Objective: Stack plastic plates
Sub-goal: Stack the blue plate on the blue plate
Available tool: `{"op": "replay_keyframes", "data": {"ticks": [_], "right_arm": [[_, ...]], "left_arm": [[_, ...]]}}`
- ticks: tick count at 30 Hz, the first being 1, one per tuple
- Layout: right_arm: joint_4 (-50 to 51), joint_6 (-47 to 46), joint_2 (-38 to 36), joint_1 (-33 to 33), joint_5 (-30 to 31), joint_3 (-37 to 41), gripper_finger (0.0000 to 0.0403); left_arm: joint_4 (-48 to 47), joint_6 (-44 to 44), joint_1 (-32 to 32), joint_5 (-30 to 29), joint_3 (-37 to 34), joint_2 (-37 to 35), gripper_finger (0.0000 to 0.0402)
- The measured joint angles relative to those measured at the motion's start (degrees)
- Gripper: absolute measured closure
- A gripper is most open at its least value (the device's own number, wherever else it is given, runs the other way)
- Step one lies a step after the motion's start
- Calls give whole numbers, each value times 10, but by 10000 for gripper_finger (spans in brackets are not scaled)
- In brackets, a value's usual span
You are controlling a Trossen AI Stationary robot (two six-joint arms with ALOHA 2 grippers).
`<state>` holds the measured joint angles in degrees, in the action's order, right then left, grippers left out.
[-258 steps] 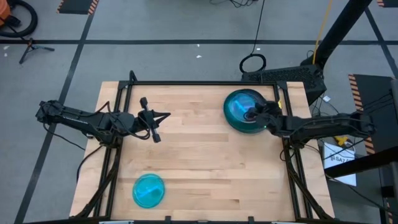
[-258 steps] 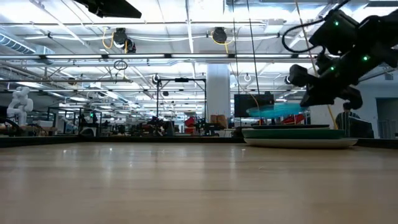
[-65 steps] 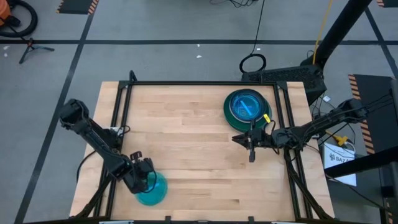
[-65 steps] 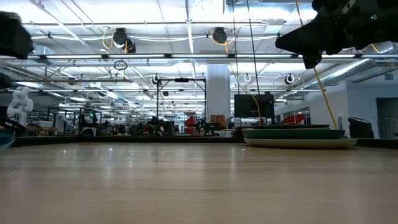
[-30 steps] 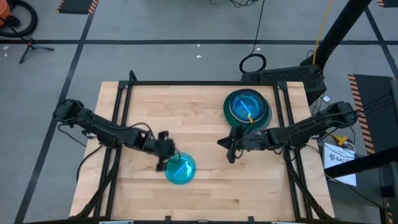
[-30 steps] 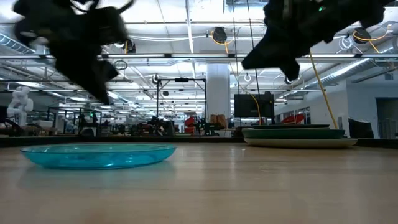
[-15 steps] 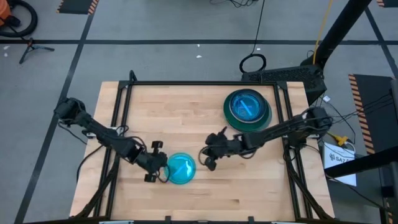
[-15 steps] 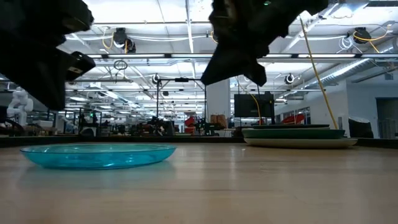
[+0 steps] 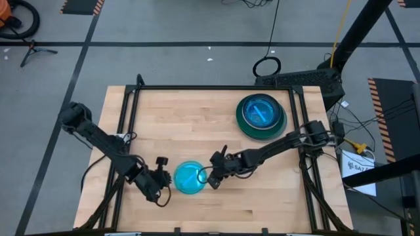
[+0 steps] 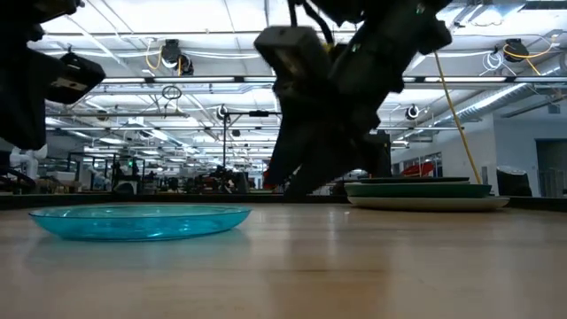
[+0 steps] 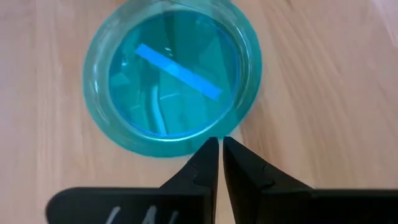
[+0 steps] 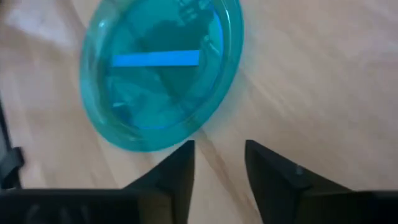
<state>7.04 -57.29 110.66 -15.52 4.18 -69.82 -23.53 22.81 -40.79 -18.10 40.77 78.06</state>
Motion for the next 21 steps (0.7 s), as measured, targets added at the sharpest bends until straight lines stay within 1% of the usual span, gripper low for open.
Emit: {"op": "replay_keyframes", "data": {"ticks": [3, 6, 10, 13, 18, 21], "right_arm": [[-17, -3, 22, 6, 0, 0, 246], [-42, 7, 30, 12, 0, 0, 233], [-72, 23, 28, 17, 0, 0, 230], [-90, 31, 28, 17, 0, 0, 233], [-87, 37, 29, 20, 3, 0, 233], [-91, 40, 29, 20, 5, 0, 233]], "left_arm": [[3, 22, -6, -3, 0, 12, 371], [17, 35, -6, -5, 0, 22, 371], [35, 36, -6, -5, 0, 33, 371], [36, 52, -9, -4, 0, 34, 371], [29, 87, -27, -3, 0, 34, 371], [28, 98, -37, -19, 0, 34, 371]]}}
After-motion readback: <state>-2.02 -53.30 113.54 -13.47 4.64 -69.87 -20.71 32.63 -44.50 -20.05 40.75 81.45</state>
